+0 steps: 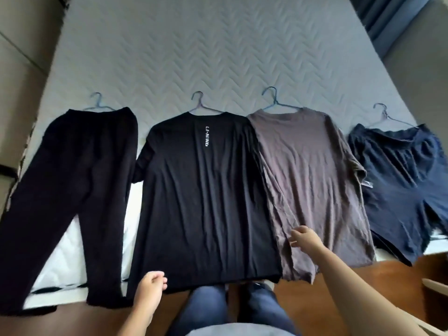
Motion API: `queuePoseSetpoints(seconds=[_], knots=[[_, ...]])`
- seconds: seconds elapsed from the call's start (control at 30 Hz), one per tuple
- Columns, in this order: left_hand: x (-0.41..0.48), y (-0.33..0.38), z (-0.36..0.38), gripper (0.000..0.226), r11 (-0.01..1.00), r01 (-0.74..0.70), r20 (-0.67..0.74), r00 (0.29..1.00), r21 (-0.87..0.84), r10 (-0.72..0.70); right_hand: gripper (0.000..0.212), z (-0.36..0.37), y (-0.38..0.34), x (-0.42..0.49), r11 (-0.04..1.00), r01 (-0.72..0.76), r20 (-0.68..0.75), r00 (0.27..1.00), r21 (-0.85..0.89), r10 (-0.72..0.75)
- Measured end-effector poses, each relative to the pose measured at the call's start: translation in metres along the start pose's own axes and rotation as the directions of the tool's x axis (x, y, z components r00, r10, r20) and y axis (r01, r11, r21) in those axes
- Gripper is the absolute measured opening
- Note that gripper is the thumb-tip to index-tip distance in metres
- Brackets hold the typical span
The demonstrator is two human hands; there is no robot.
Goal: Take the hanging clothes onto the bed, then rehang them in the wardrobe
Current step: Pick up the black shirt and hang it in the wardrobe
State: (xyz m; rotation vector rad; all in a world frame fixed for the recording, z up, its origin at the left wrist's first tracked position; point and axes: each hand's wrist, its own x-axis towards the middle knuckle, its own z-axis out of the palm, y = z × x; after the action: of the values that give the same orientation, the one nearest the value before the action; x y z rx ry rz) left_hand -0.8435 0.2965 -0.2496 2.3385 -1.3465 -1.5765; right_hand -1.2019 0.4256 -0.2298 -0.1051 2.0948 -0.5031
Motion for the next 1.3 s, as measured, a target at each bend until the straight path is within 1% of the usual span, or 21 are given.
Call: queuePoseSetpoints(seconds=[0.1, 0.13, 0.23, 0.3, 0.4, 0.47, 0.63, 0.77, 0.93, 1.0, 1.07, 1.1, 1.17, 1.23, 1.3], knots=[[0.04, 0.021, -0.016, 0.017, 0.999, 0.033, 0.018, 0.999, 0.019, -0.034, 0.013, 0.049, -0.034, 0.008, 0.998, 0.002, 0.07, 0.998, -0.071, 0.003], [0.057, 0.031, -0.021, 0.019, 0.999, 0.038, 0.023, 0.999, 0.031, -0.039, 0.013, 0.063, -0.044, 0.014, 0.993, 0.008, 0.091, 0.996, -0.122, 0.003], [0.11, 0.067, -0.034, 0.022, 0.996, 0.019, 0.025, 0.999, 0.09, -0.022, 0.011, 0.087, -0.087, 0.029, 0.937, 0.091, 0.145, 0.988, -0.336, -0.044], [0.145, 0.094, -0.039, 0.02, 0.988, -0.014, -0.005, 1.0, 0.151, 0.015, 0.016, 0.095, -0.122, 0.043, 0.911, 0.134, 0.152, 0.985, -0.391, -0.079], [0.186, 0.138, -0.041, 0.019, 0.977, -0.067, -0.05, 0.996, 0.204, 0.079, 0.028, 0.096, -0.168, 0.079, 0.915, 0.153, 0.1, 0.987, -0.373, -0.125], [0.211, 0.169, -0.038, 0.02, 0.97, -0.121, -0.069, 0.988, 0.213, 0.139, 0.03, 0.094, -0.192, 0.109, 0.921, 0.154, 0.047, 0.988, -0.359, -0.147], [0.276, 0.237, -0.023, 0.028, 0.964, -0.228, -0.11, 0.964, 0.135, 0.243, 0.034, 0.084, -0.249, 0.193, 0.93, 0.166, -0.06, 0.979, -0.329, -0.196], [0.329, 0.279, -0.007, 0.033, 0.917, -0.331, -0.092, 0.929, 0.222, 0.357, 0.043, 0.08, -0.283, 0.258, 0.924, 0.194, -0.137, 0.958, -0.33, -0.25], [0.389, 0.319, 0.015, 0.047, 0.878, -0.375, -0.095, 0.903, 0.299, 0.418, 0.051, 0.07, -0.309, 0.321, 0.913, 0.21, -0.22, 0.929, -0.349, -0.298], [0.408, 0.328, 0.023, 0.05, 0.872, -0.357, -0.106, 0.905, 0.335, 0.411, 0.051, 0.067, -0.312, 0.343, 0.917, 0.21, -0.24, 0.923, -0.34, -0.301], [0.421, 0.334, 0.032, 0.049, 0.859, -0.34, -0.15, 0.895, 0.382, 0.42, 0.05, 0.068, -0.312, 0.361, 0.915, 0.195, -0.277, 0.913, -0.352, -0.301], [0.425, 0.336, 0.035, 0.048, 0.867, -0.337, -0.169, 0.892, 0.368, 0.419, 0.05, 0.069, -0.311, 0.367, 0.913, 0.183, -0.3, 0.905, -0.364, -0.301], [0.432, 0.338, 0.041, 0.046, 0.917, -0.323, -0.197, 0.908, 0.233, 0.37, 0.049, 0.072, -0.311, 0.375, 0.924, 0.162, -0.334, 0.899, -0.348, -0.283], [0.438, 0.336, 0.042, 0.04, 0.951, -0.297, -0.192, 0.932, 0.085, 0.308, 0.045, 0.074, -0.314, 0.377, 0.958, 0.144, -0.353, 0.908, -0.247, -0.228], [0.442, 0.334, 0.041, 0.032, 0.957, -0.287, -0.159, 0.947, -0.043, 0.277, 0.04, 0.074, -0.316, 0.374, 0.985, 0.13, -0.369, 0.915, -0.112, -0.163]])
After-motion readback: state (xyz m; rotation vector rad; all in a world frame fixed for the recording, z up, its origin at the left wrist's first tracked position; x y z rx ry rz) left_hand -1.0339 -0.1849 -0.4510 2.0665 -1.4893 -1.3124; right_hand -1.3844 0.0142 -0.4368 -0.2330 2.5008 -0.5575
